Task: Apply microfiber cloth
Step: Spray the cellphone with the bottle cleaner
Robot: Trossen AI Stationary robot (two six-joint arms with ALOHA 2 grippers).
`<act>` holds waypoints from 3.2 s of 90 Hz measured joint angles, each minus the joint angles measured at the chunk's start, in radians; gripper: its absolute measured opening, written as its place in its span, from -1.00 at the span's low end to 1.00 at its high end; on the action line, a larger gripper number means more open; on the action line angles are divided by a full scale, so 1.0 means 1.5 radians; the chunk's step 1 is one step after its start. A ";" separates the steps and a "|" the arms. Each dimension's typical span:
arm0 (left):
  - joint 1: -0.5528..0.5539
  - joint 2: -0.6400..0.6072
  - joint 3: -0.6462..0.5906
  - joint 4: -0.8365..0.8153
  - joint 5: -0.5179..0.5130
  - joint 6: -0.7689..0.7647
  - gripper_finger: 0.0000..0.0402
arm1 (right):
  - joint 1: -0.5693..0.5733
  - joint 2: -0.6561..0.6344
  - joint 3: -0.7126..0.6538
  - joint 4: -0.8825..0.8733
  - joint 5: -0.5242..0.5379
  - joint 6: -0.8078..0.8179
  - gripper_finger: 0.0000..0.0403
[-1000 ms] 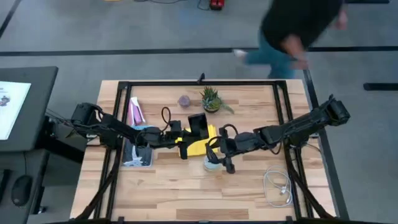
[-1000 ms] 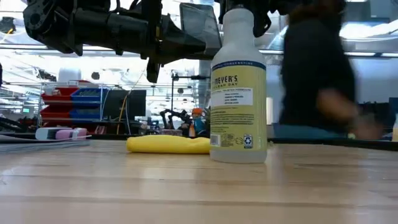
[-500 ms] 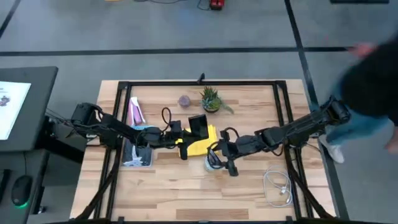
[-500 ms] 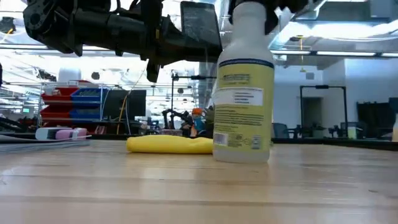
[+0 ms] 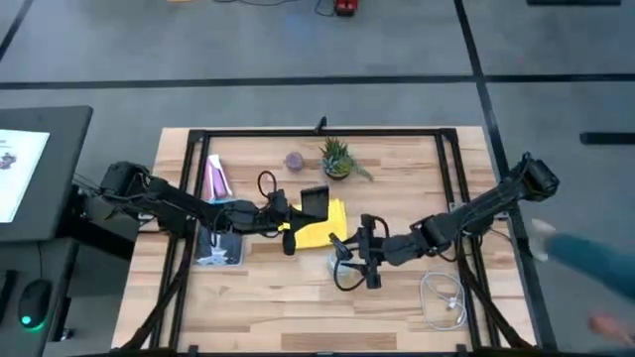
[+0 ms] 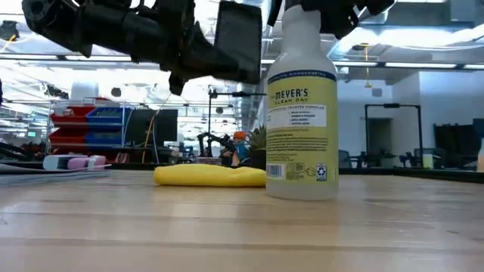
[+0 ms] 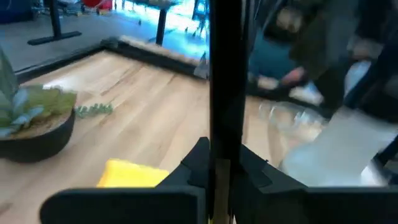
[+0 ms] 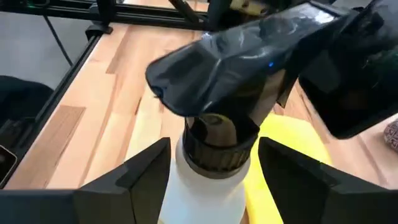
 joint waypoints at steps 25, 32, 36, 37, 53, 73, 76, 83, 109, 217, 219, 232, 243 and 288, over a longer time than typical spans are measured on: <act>0.007 0.070 -0.019 -0.005 0.002 0.022 -0.96 | 0.004 0.000 0.000 0.016 -0.005 0.013 0.09; 0.012 0.093 -0.019 0.002 0.001 0.021 -0.96 | 0.004 0.000 0.000 0.022 -0.005 0.007 0.10; 0.015 0.105 -0.019 0.005 0.000 0.020 -0.96 | 0.004 0.000 0.000 0.021 -0.005 0.000 0.11; 0.016 0.108 -0.019 0.005 0.000 0.020 -0.96 | 0.004 0.001 0.000 0.020 -0.005 -0.002 0.11; 0.018 0.140 -0.019 0.041 0.000 0.018 -0.96 | 0.001 0.002 0.000 0.019 -0.001 0.019 0.13; 0.018 0.142 -0.019 0.045 -0.009 0.017 -0.96 | -0.004 0.002 0.000 0.042 0.007 0.030 0.09; 0.018 0.142 -0.019 0.045 -0.010 0.016 -0.96 | -0.005 0.002 0.000 0.045 0.007 0.030 0.09; 0.018 0.142 -0.019 0.042 -0.010 0.015 -0.96 | -0.006 0.002 0.000 0.061 0.007 0.029 0.06; 0.023 0.142 -0.019 0.019 -0.011 -0.003 -0.96 | -0.005 0.002 0.000 0.063 0.012 0.020 -0.42; 0.068 0.142 -0.019 -0.044 0.056 -0.092 -0.96 | 0.073 -0.209 0.035 -0.474 0.284 0.204 0.06; 0.068 0.142 -0.019 -0.044 0.056 -0.092 -0.96 | 0.073 -0.212 0.035 -0.476 0.288 0.204 0.08; 0.068 0.142 -0.019 -0.043 0.056 -0.092 -0.95 | 0.073 -0.230 0.035 -0.477 0.293 0.204 0.10; 0.068 0.142 -0.019 -0.043 0.055 -0.092 -0.95 | 0.076 -0.250 0.035 -0.476 0.293 0.204 0.11; 0.068 0.142 -0.019 -0.043 0.055 -0.094 -0.95 | 0.128 -0.274 0.035 -0.477 0.273 0.199 0.12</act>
